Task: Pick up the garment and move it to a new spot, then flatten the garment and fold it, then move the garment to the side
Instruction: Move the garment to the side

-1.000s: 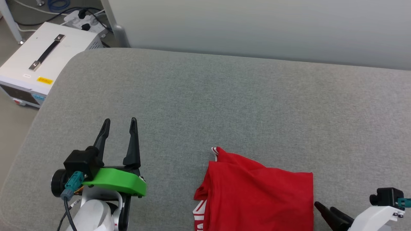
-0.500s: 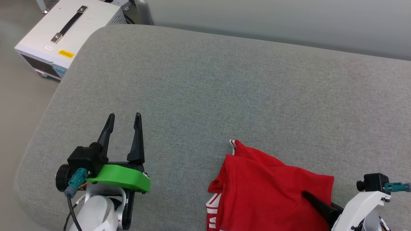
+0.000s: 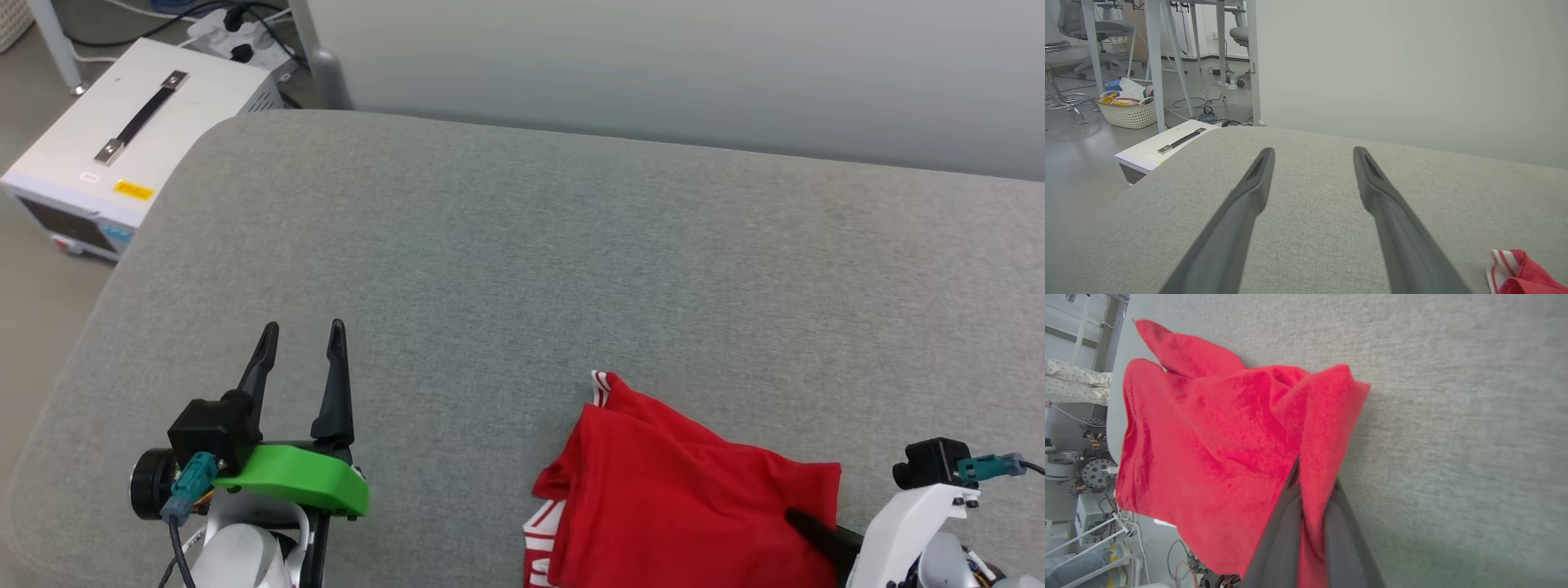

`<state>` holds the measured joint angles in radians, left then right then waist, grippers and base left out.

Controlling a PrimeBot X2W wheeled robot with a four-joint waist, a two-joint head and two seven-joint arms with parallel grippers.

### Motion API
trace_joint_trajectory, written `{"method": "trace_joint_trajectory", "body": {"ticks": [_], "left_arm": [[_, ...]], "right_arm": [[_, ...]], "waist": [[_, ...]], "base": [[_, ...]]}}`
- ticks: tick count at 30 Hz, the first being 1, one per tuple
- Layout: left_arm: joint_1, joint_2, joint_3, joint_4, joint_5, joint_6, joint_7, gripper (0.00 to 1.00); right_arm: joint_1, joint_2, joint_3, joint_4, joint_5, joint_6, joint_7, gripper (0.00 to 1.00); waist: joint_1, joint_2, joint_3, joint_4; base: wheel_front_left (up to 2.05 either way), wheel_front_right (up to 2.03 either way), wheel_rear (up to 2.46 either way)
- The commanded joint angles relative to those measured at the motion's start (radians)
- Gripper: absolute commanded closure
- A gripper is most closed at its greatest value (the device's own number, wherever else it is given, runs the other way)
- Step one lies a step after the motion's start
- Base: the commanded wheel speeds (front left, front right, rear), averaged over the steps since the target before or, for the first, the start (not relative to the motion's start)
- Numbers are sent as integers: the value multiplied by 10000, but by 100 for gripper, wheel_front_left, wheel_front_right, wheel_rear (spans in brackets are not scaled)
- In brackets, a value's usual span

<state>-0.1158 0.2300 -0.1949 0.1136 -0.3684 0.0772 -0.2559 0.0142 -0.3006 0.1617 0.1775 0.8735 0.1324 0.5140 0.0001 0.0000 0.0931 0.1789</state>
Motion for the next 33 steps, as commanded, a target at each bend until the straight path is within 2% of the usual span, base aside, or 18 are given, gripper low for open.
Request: {"method": "trace_joint_trajectory", "body": {"ticks": [1, 11, 19, 26, 33], "left_arm": [[108, 50, 9, -32, 76, -31, -59, 0], [84, 70, -320, -408, 225, -109, -10, 0], [-380, 215, -441, -835, 330, -139, 204, 0], [-1075, 420, -508, -1232, 520, -176, 407, 0], [-2219, 632, -823, -1778, 814, -469, 782, 0]], "right_arm": [[-179, -212, -84, -58, -191, -17, 95, 100], [-906, -1065, -739, -168, -1454, -17, 601, 100], [-1739, -1274, -1239, -3, -2117, -17, 791, 100], [-2760, -1680, -1831, 576, -2564, -17, 525, 100], [-4518, -2544, -2303, 1519, -3614, -17, 231, 100]], "waist": [[-1, 0, -396, -747], [-1, 0, 46, -2881], [-1, 0, 1121, -4659], [-1, 0, 2165, -5058], [-1, 0, 3622, -4504]], "base": [[0, 0, 0], [0, 0, 0], [0, 0, 0], [0, 0, 0], [0, 0, 0]]}}
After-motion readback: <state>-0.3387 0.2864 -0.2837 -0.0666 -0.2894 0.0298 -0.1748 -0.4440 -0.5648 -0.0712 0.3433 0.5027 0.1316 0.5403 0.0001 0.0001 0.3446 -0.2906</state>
